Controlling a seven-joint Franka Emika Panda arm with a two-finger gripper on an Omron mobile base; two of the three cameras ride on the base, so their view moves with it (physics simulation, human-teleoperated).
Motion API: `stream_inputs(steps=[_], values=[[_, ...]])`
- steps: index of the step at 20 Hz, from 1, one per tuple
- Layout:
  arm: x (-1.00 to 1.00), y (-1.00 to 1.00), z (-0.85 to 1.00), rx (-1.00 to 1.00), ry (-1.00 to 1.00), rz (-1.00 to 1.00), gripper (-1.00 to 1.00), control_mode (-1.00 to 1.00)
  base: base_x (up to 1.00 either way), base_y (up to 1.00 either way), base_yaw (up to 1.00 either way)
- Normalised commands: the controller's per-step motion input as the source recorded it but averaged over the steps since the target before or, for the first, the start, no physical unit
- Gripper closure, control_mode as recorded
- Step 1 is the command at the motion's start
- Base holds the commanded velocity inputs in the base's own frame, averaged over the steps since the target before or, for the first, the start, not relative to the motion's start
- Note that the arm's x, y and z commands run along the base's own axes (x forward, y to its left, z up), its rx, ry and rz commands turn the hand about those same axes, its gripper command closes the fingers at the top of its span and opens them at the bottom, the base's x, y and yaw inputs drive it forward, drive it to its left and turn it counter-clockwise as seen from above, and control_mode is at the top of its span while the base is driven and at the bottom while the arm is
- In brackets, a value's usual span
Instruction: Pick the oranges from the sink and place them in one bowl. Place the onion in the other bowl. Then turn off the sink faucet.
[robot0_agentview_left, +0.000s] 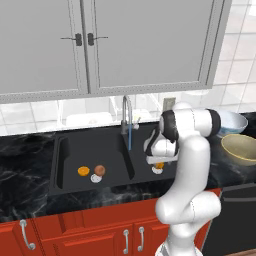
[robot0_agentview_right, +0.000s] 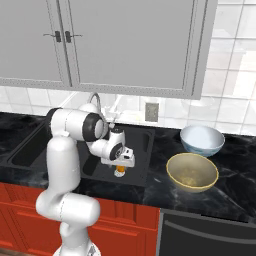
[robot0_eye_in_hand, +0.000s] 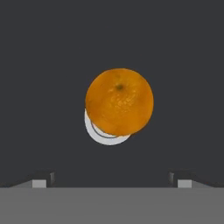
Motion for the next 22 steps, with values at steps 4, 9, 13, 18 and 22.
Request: stream_inputs(steps=[4, 9, 13, 18, 22], values=[[0.20, -0.06, -0.12, 0.00, 0.00, 0.00, -1.00, -1.00, 0.00, 0.00, 0.00], [0.19, -0.07, -0.13, 0.00, 0.00, 0.00, -1.00, -1.00, 0.00, 0.00, 0.00], [0.17, -0.04, -0.15, 0.00, 0.00, 0.00, -1.00, -1.00, 0.00, 0.00, 0.00], [0.15, 0.00, -0.16, 0.00, 0.00, 0.00, -1.00, -1.00, 0.00, 0.00, 0.00], [0.14, 0.00, -0.15, 0.00, 0.00, 0.00, -1.00, -1.00, 0.00, 0.00, 0.00]])
